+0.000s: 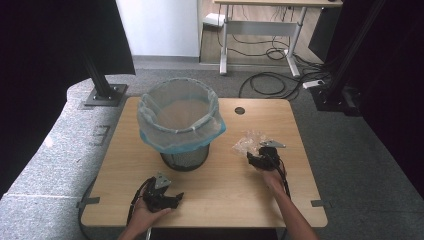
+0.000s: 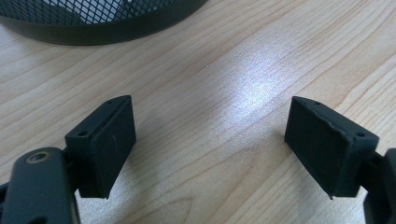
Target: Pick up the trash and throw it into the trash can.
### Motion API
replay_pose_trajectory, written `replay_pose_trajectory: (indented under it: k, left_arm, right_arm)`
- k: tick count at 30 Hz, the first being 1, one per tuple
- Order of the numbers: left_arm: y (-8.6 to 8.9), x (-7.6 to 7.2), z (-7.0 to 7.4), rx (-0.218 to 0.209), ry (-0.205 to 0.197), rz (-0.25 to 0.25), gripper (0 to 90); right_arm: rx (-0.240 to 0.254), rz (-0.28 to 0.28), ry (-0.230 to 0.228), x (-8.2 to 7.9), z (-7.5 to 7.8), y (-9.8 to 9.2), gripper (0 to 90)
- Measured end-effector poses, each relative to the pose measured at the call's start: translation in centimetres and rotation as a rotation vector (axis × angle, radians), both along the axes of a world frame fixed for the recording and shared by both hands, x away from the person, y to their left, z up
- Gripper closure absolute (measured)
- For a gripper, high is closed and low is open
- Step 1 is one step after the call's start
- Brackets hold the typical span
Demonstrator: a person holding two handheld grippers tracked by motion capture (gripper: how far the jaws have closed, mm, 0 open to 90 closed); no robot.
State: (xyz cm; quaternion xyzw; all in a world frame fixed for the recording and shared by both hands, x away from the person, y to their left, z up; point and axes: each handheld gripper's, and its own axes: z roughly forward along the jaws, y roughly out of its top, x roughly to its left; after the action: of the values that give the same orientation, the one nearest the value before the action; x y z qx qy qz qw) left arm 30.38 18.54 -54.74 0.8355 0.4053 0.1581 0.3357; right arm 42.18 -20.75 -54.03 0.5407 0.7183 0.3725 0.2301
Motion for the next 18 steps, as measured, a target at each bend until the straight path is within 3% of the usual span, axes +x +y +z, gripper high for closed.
replay_pose_trajectory:
  k: [11, 14, 17, 18]
  left_arm:
    - [-0.1, 0.0, 0.0, 0.001, 0.000, -0.003, 16.3]
    - [-0.1, -0.1, 0.0, 0.001, 0.000, -0.003, 16.3]
    - [-0.1, -0.1, 0.0, 0.000, 0.000, -0.004, 16.3]
    - [-0.2, -0.1, 0.0, 0.000, 0.000, -0.005, 16.3]
  right_arm:
    - [-0.032, 0.010, 0.037, 0.1, -1.1, 0.0, 42.3]
    - [-0.034, 0.001, 0.021, -0.2, -1.2, -0.1, 47.1]
    - [-0.046, -0.001, 0.011, -0.3, -1.2, -0.5, 61.0]
    - [-0.046, -0.001, 0.011, -0.3, -1.2, -0.5, 61.0]
